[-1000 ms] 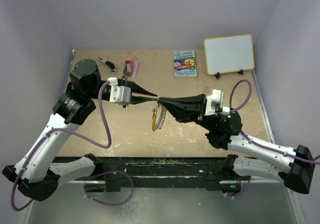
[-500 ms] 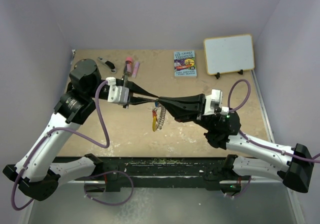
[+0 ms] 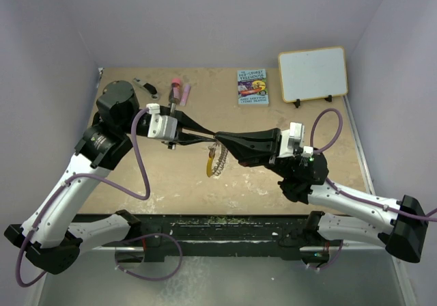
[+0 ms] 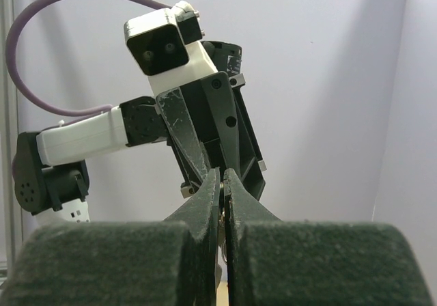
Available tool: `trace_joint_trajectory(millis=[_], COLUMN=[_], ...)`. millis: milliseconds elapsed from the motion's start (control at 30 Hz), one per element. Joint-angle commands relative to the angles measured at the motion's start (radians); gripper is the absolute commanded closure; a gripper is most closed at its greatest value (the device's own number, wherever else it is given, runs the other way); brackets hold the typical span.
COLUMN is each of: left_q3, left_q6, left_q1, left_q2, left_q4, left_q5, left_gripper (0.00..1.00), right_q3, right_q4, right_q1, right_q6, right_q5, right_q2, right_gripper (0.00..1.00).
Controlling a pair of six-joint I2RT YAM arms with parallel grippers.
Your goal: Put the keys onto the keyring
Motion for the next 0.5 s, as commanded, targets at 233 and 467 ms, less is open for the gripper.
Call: trace_joint_trajectory(millis=[233,467], left_q3=[0.001,0.0], left_q6=[-0.138,-0.165], left_q1=[-0.005,-0.006], left_q2=[0.009,0.014], left_q4=[0.116,0.142], left_q5=[0.048,0.047], left_gripper=[0.81,0.8], right_q3=[0.009,0.012], right_q4=[0.124,0.17], right_q1=[0.001,0.001], right_q6=[-0.004,0.0], right_q5=[0.007,0.01], right_q2=[0.018,0.048], right_gripper=[1.0,1.0])
